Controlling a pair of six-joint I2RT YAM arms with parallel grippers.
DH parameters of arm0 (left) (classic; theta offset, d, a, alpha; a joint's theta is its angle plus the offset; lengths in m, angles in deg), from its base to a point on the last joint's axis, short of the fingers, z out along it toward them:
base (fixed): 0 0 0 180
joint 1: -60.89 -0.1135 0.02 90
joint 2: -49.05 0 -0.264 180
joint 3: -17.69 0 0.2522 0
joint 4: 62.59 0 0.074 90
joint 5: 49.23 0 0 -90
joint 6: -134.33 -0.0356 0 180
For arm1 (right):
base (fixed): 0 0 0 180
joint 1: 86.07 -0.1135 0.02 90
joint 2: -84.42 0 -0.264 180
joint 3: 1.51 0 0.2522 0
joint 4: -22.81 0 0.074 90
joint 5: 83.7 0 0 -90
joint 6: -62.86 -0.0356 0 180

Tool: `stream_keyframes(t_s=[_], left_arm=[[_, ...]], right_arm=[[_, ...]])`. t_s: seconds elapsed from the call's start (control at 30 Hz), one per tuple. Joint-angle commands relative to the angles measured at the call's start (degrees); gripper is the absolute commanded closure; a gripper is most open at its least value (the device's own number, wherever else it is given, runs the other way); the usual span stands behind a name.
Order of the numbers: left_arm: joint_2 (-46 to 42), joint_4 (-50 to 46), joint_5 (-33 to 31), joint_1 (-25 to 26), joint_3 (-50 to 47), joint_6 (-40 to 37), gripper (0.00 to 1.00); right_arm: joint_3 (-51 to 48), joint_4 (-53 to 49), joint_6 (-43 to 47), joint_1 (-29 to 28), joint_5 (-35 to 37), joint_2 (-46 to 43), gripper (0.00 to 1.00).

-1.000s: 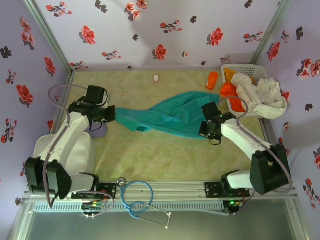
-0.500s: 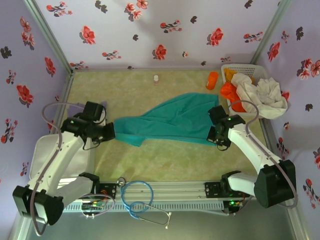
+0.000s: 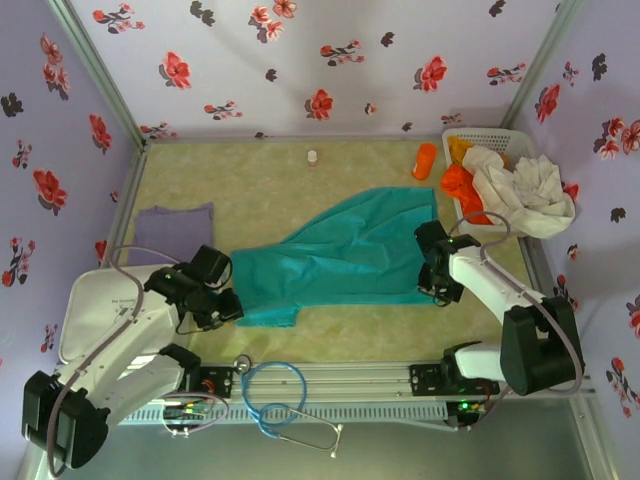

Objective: Fold and stack the t-shirts

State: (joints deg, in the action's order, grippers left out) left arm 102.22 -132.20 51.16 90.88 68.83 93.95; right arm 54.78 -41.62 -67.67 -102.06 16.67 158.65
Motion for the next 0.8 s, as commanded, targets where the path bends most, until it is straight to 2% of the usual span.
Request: stream_keyframes(t_s=[0.0, 0.07, 0.1, 0.13, 0.17, 0.2, 0.33, 0.53, 0.63, 0.77], left_arm=[[2.1, -0.4, -1.0, 0.4, 1.1, 0.3, 0.62], [4.2, -1.0, -2.4, -0.2, 3.7, -2.4, 0.44], [5.7, -0.7, -2.5, -1.0, 5.3, -4.3, 0.40], [7.0, -0.4, -2.6, -2.0, 6.8, -5.8, 0.37], [8.6, 0.3, -2.6, -2.9, 8.6, -7.8, 0.35], [10.3, 1.4, -2.5, -3.8, 10.3, -9.8, 0.34], [17.0, 5.6, -2.3, -6.6, 16.9, -18.2, 0.35], [28.2, 13.8, 0.3, -8.5, 25.7, -27.5, 0.42], [34.9, 17.9, 2.2, -8.5, 30.1, -29.4, 0.47], [44.4, 21.5, 3.2, -8.4, 35.8, -32.7, 0.59]], right_arm=[[0.1, 1.5, 0.2, 0.5, 0.8, -0.5, 0.55], [0.9, 2.1, 0.5, 0.5, 0.2, -0.8, 0.40], [1.5, 2.5, 0.8, 0.5, -0.1, -0.8, 0.31], [1.9, 3.0, 1.4, 0.4, -0.8, -0.8, 0.28], [2.7, 3.4, 2.1, 0.3, -1.3, -0.5, 0.18], [3.3, 3.8, 2.6, 0.3, -1.5, -0.3, 0.15], [5.1, 7.2, 4.6, 0.1, -4.7, 0.7, 0.14], [8.8, 12.5, 6.6, -0.4, -8.6, 3.2, 0.14], [10.1, 14.4, 6.8, -0.4, -10.4, 5.4, 0.14], [10.9, 16.7, 6.5, -0.6, -12.5, 7.7, 0.14]])
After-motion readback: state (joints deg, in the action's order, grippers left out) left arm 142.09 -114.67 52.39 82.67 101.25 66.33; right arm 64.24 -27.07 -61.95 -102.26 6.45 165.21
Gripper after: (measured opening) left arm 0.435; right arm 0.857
